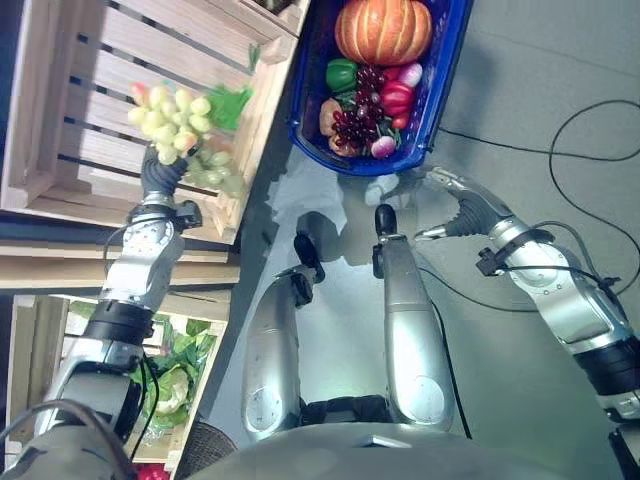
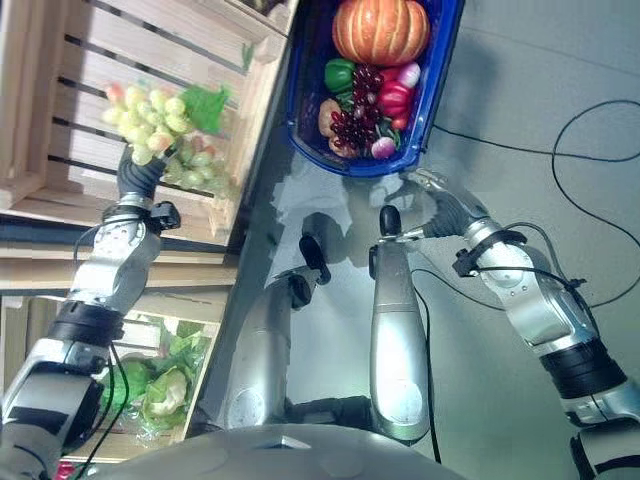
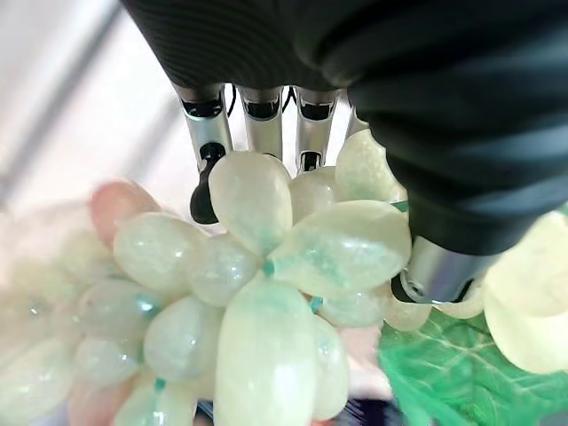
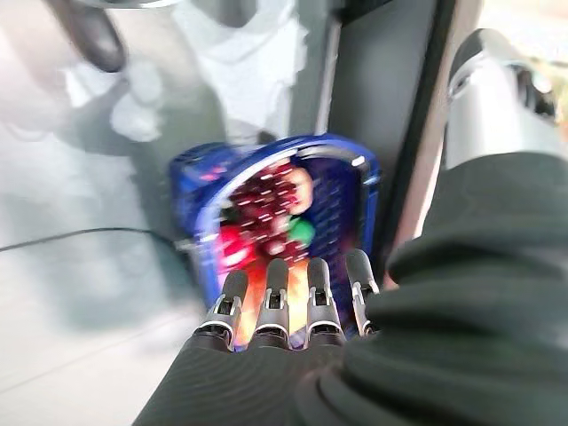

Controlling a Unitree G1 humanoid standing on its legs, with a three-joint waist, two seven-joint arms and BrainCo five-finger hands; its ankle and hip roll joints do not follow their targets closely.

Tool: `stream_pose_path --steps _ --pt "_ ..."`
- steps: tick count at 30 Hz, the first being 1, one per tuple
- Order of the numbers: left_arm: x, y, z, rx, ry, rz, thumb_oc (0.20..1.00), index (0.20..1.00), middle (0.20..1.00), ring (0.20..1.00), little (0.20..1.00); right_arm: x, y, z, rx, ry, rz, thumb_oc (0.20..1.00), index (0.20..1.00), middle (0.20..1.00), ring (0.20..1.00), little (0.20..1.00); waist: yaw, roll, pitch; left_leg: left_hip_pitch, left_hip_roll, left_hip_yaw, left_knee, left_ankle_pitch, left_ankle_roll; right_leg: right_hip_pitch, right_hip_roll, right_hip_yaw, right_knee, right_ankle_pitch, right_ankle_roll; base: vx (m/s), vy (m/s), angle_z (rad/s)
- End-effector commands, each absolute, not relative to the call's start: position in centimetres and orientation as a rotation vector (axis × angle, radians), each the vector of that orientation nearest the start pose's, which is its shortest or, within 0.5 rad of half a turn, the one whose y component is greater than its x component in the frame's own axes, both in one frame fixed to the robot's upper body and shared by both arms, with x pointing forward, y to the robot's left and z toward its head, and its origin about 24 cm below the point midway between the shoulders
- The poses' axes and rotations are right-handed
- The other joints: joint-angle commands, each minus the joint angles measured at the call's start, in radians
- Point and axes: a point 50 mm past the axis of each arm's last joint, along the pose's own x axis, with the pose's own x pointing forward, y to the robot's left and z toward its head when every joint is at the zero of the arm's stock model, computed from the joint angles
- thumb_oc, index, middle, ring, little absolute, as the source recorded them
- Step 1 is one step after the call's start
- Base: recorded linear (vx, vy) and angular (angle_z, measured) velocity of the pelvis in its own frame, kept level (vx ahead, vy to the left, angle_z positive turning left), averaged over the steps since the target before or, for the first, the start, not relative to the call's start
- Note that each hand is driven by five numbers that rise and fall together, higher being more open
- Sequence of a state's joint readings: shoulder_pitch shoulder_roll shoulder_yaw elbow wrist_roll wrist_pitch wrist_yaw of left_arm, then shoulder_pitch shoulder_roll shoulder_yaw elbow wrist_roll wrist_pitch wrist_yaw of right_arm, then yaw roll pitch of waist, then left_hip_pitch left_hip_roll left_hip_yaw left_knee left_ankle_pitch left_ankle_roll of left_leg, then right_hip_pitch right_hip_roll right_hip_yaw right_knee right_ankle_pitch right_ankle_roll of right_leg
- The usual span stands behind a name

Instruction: Pick up fruits and vegetables into the basket

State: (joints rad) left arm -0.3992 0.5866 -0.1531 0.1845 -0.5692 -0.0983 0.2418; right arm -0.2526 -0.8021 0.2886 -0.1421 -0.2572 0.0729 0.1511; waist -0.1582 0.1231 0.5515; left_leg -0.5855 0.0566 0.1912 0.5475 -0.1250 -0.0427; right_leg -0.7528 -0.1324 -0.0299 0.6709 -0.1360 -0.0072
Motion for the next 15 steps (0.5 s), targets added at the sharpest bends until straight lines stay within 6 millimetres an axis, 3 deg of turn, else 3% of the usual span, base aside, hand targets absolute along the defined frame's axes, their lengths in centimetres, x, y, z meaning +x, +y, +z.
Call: stream_pose_path --steps 1,9,15 --pt "31.0 21.7 18.4 0.017 -0.493 -0.016 0.2 0.2 0.2 0.2 0.2 29.0 -15.7 15.1 -1.073 -0.301 0.411 1.0 1.0 1.0 1.0 1.0 0.029 -0.021 -0.032 0.025 -0.077 0.037 -0.034 -0.051 0.063 0.077 0.034 -0.029 -0.05 -0.069 0.025 -0.1 -0.082 0.17" --pt "29.5 17.0 21.1 0.007 -0.66 -0.313 0.2 0.2 0.2 0.2 0.2 30.8 -11.3 15.4 -0.957 -0.316 0.425 1.0 1.0 1.0 1.0 1.0 0.083 -0.024 -0.032 0.075 -0.096 -0.002 -0.051 -0.044 0.074 0.149 0.023 -0.063 -0.069 -0.061 0.017 -0.02 -0.078 0.13" --pt "29.2 14.1 21.7 0.018 -0.675 -0.444 0.2 0.2 0.2 0.2 0.2 31.5 -9.0 14.9 -0.843 -0.299 0.366 1.0 1.0 1.0 1.0 1.0 0.105 -0.029 -0.032 0.109 -0.106 -0.022 -0.06 -0.045 0.08 0.191 0.02 -0.079 -0.08 -0.057 0.017 0.0 -0.067 0.08"
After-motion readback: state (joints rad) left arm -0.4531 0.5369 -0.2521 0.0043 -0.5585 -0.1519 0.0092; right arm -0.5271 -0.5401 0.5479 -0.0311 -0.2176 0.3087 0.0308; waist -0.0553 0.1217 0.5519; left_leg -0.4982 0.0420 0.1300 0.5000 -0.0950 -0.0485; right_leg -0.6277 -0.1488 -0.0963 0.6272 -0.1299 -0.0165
